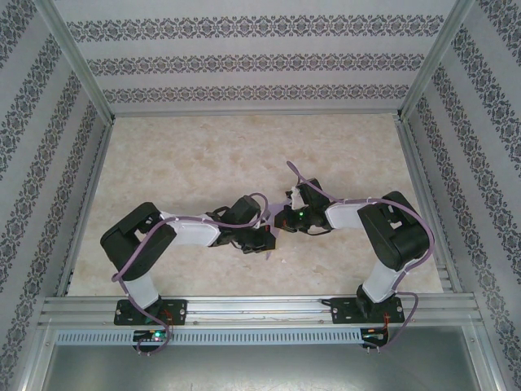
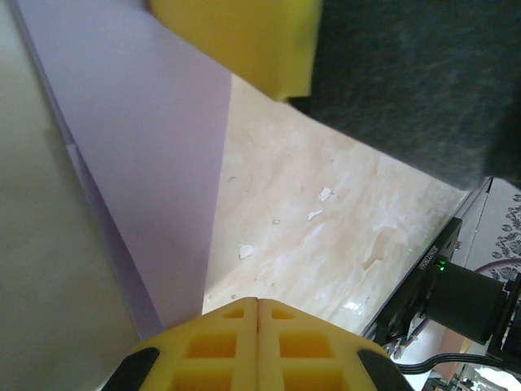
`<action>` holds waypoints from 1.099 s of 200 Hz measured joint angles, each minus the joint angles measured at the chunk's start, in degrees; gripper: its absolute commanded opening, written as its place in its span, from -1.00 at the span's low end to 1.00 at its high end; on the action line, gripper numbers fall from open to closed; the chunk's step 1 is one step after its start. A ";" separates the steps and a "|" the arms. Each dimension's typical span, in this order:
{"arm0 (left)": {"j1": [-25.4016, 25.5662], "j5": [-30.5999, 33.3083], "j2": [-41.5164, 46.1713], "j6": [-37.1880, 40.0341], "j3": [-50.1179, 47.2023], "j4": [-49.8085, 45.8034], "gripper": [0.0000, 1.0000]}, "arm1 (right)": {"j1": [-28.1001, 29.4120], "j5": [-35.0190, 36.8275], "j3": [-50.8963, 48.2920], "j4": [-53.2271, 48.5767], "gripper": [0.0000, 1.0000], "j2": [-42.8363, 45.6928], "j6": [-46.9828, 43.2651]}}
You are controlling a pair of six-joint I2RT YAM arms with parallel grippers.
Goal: Fold a paper plane with a square sheet of paper (fold left side to right side)
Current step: Fold the wing for the fifth time at the center of the table.
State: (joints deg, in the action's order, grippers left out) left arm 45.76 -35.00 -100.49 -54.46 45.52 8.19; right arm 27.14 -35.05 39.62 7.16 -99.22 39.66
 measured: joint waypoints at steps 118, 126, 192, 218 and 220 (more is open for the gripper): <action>0.04 -0.28 -0.42 -1.14 -1.84 2.23 -0.91 | 0.00 -0.02 0.76 -1.16 -1.00 -0.31 -1.05; 0.04 -0.39 -0.42 -1.29 -1.88 2.45 -0.91 | 0.00 -0.02 0.79 -1.18 -1.00 -0.33 -1.05; 0.07 -0.57 -0.42 -1.49 -2.67 3.28 -0.91 | 0.00 -0.28 1.27 -1.60 -1.00 -0.70 -1.11; 0.07 -0.57 -0.42 -1.51 -2.86 3.45 -0.91 | 0.00 -0.35 1.27 -1.62 -1.00 -0.70 -1.33; 0.07 -0.57 -0.42 -1.51 -2.86 3.50 -0.91 | 0.00 -0.35 1.27 -1.62 -1.00 -0.70 -1.36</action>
State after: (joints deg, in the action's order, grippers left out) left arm 45.82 -35.57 -100.90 -55.96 42.65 11.68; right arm 27.14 -35.40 40.88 5.54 -99.92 38.30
